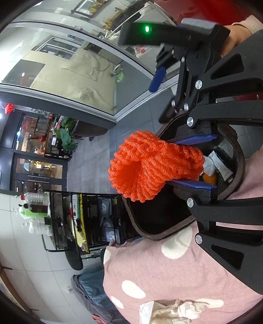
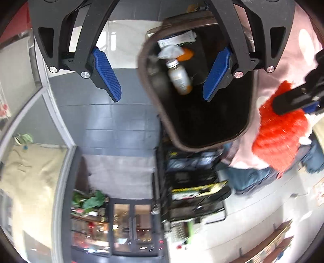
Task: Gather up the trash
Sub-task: 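Lower the orange mesh net into the bin and open the left tool, then move both tools away from the bin back toward the table, then grasp the white crumpled cloth bundle with the right tool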
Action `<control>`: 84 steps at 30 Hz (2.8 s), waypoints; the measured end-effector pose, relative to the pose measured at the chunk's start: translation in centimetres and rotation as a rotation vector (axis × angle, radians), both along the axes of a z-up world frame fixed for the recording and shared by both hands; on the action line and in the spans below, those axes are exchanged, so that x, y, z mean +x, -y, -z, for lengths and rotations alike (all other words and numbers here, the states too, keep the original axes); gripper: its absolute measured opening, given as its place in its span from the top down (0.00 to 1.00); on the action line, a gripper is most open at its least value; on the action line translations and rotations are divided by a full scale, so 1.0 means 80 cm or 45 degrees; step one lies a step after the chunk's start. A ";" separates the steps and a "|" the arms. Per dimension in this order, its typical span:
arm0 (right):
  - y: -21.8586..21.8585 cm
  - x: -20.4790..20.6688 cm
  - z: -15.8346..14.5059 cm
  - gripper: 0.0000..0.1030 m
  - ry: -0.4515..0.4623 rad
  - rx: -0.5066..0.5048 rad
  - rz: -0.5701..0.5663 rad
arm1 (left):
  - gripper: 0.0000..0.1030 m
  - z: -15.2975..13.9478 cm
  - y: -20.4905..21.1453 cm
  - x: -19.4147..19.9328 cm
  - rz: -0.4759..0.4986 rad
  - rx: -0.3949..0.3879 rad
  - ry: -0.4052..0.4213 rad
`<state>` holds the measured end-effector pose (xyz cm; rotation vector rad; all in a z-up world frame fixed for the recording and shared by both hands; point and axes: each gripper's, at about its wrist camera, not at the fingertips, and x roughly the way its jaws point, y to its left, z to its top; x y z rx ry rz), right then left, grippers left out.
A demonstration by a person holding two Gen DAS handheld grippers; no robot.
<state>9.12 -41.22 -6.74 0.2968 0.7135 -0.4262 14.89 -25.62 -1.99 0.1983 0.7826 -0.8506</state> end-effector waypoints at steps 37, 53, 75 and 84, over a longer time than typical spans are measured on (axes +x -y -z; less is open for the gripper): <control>0.041 -0.053 -0.017 0.18 0.142 0.074 0.165 | 0.07 0.025 0.037 0.023 -0.072 0.205 0.142; 0.004 -0.030 -0.031 0.18 0.209 0.136 0.030 | 0.06 -0.004 -0.052 0.013 -0.246 0.113 0.221; -0.200 0.098 -0.061 0.18 0.139 0.000 -0.623 | 0.06 0.010 -0.306 0.009 -0.695 0.072 0.217; -0.295 0.173 -0.054 0.18 0.001 -0.007 -0.919 | 0.06 0.018 -0.395 0.028 -0.827 0.094 0.169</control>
